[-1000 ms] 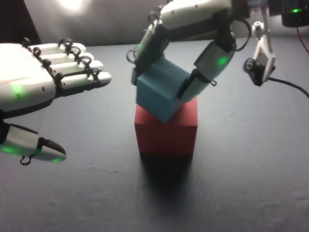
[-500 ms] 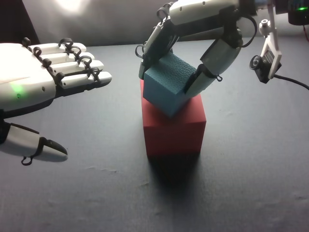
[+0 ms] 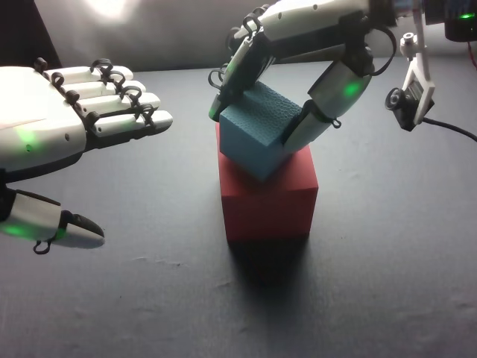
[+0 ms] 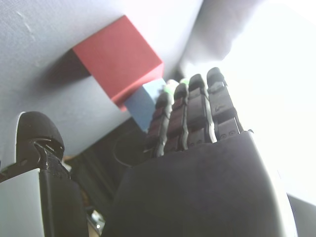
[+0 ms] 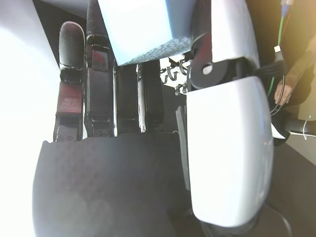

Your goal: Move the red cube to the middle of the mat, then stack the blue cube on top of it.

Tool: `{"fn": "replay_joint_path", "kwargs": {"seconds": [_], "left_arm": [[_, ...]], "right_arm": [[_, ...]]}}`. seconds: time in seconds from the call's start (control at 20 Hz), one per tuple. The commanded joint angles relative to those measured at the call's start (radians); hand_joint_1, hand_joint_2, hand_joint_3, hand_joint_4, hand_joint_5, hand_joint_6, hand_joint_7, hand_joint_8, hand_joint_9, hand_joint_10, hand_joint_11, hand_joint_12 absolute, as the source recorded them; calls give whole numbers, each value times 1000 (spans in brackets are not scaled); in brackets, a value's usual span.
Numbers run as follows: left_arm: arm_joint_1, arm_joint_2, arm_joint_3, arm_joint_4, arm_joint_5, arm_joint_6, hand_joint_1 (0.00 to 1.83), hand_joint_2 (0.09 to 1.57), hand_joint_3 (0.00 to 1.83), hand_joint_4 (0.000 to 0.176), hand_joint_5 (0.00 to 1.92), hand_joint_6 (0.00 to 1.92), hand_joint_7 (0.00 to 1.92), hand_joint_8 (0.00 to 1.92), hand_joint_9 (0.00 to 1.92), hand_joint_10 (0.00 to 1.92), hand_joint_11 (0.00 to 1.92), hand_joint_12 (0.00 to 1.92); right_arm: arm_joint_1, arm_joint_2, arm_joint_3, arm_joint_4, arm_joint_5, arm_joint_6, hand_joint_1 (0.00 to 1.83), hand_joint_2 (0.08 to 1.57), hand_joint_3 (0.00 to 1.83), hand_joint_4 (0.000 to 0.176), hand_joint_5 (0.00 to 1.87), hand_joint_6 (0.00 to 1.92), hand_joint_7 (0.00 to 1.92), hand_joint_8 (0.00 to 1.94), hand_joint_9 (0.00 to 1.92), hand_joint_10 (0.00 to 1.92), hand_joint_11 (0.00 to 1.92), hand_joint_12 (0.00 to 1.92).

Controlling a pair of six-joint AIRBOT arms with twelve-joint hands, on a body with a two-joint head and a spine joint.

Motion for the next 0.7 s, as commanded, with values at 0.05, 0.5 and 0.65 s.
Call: {"fn": "replay_joint_path", "kwargs": {"seconds": [0.05,0.5,0.65], "left_arm": [[-17,10,3,-28,-81,5,479,1055,3,0,0,0,0,0,0,0,0,0],[-16,10,3,-28,-81,5,417,1076,5,0,0,0,0,0,0,0,0,0],[-16,10,2,-20,-81,5,438,1073,1,0,0,0,0,0,0,0,0,0]], "right_arm": [[1,13,5,69,11,5,952,1010,0,0,549,0,593,0,508,40,2,1181],[3,20,5,68,11,5,538,713,0,0,10,0,18,0,34,5,0,227],[16,40,5,68,11,5,471,665,0,0,0,0,0,0,0,0,0,8]]}}
